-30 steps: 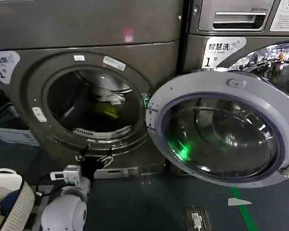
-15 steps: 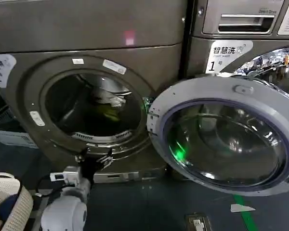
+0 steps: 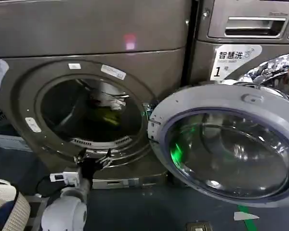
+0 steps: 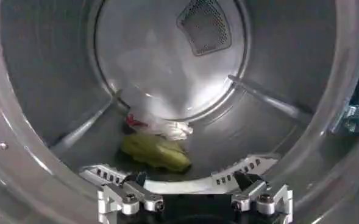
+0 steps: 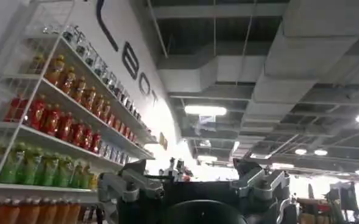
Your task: Grasp the clothes from the dryer.
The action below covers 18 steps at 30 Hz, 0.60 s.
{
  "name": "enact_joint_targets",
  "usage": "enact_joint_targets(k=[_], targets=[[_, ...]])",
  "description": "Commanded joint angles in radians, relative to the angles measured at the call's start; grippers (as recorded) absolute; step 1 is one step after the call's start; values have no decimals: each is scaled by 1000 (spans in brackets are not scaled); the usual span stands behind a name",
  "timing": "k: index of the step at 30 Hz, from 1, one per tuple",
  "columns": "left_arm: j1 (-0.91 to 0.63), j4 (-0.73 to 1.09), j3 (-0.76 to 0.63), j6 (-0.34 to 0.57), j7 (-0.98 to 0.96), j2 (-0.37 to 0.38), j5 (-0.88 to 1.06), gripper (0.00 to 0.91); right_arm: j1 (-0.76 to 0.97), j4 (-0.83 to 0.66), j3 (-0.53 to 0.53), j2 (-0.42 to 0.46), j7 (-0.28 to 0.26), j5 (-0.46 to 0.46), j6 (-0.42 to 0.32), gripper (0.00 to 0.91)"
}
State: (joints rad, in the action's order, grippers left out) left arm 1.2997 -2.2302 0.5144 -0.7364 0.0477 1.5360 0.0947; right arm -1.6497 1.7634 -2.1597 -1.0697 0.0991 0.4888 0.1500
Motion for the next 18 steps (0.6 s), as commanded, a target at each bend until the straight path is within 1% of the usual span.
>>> enact_joint_targets(k=[1, 5, 18], targets=[[0, 4, 1, -49, 21, -1, 6, 907, 2, 1, 2, -1, 0, -1, 0, 907], [0, 5, 4, -49, 85, -1, 20, 907, 1, 1, 2, -2, 0, -1, 0, 907], [-2, 10, 4, -49, 89, -2, 28, 907, 2, 2, 1, -3, 0, 0, 1, 907]])
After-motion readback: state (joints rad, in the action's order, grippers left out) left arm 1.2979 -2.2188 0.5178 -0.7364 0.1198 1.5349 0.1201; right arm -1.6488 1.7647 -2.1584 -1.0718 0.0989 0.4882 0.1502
